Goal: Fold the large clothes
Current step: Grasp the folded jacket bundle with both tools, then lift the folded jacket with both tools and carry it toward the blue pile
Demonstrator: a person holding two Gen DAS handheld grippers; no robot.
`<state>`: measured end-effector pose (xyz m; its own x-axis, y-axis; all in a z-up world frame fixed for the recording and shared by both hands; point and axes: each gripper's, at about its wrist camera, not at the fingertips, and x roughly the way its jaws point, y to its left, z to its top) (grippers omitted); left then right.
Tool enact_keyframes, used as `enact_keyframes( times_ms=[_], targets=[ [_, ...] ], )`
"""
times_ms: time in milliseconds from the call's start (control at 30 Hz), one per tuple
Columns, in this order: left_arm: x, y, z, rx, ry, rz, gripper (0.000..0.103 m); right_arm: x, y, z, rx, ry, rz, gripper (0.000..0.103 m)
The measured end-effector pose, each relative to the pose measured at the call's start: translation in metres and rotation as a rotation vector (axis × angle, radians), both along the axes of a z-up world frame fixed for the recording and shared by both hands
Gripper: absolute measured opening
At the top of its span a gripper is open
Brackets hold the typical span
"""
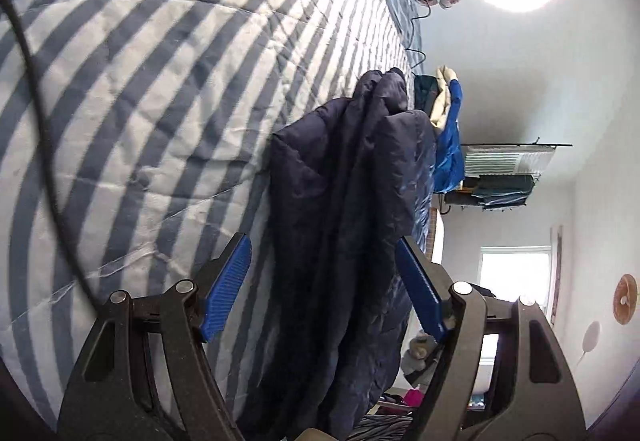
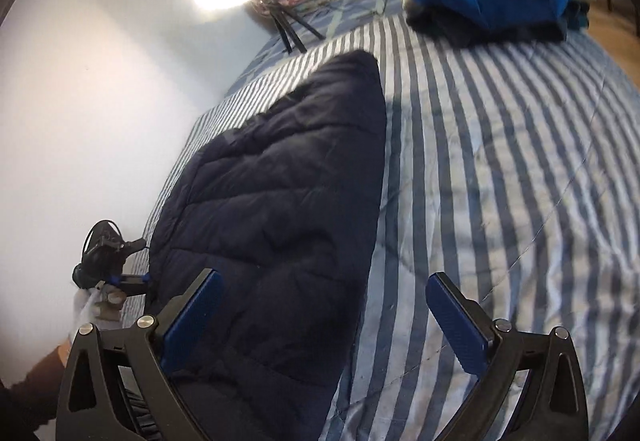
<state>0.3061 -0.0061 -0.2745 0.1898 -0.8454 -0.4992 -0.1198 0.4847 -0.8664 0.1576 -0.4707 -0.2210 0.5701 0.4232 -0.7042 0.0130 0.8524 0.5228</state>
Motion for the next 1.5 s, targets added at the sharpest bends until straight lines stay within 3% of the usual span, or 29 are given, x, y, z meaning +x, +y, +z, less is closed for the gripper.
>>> enact_keyframes(
  times_ms=[367,600,667,933,1100,1167,1233,1267,1433,1500],
  targets=[
    [0.008,-0.035,-0.003,-0.012,0.031,-0.043,0.076,0.008,0.008,-0.042,0.175,0.105,0.080,0.103],
    [0.007,-0.046,-0.002,-0.037,0.015,-0.071,0.076,0.010,0.018,-0.044,0.223,0.106,0.081,0.103],
    [0.006,-0.055,0.002,-0.010,-0.003,-0.098,0.076,0.014,0.020,-0.044,0.242,0.105,0.070,0.103],
    [0.014,-0.084,-0.002,0.063,-0.011,-0.116,0.076,0.034,0.035,-0.041,0.168,0.107,0.095,0.102],
    [0.020,-0.105,0.004,0.089,-0.028,-0.119,0.075,0.041,0.043,-0.041,0.203,0.099,0.060,0.101],
    [0.022,-0.115,0.009,0.119,-0.025,-0.117,0.070,0.047,0.048,-0.038,0.191,0.098,0.072,0.097],
    [0.021,-0.122,0.014,0.175,-0.022,-0.104,0.069,0.053,0.057,-0.035,0.172,0.103,0.099,0.081],
    [0.021,-0.127,0.016,0.206,-0.025,-0.102,0.069,0.055,0.059,-0.036,0.174,0.111,0.102,0.079],
    [0.017,-0.148,0.033,0.333,-0.084,-0.111,0.059,0.060,0.069,-0.034,0.157,0.134,0.087,0.062],
    [0.015,-0.155,0.039,0.369,-0.116,-0.118,0.054,0.060,0.071,-0.027,0.137,0.129,0.080,0.050]
  ],
)
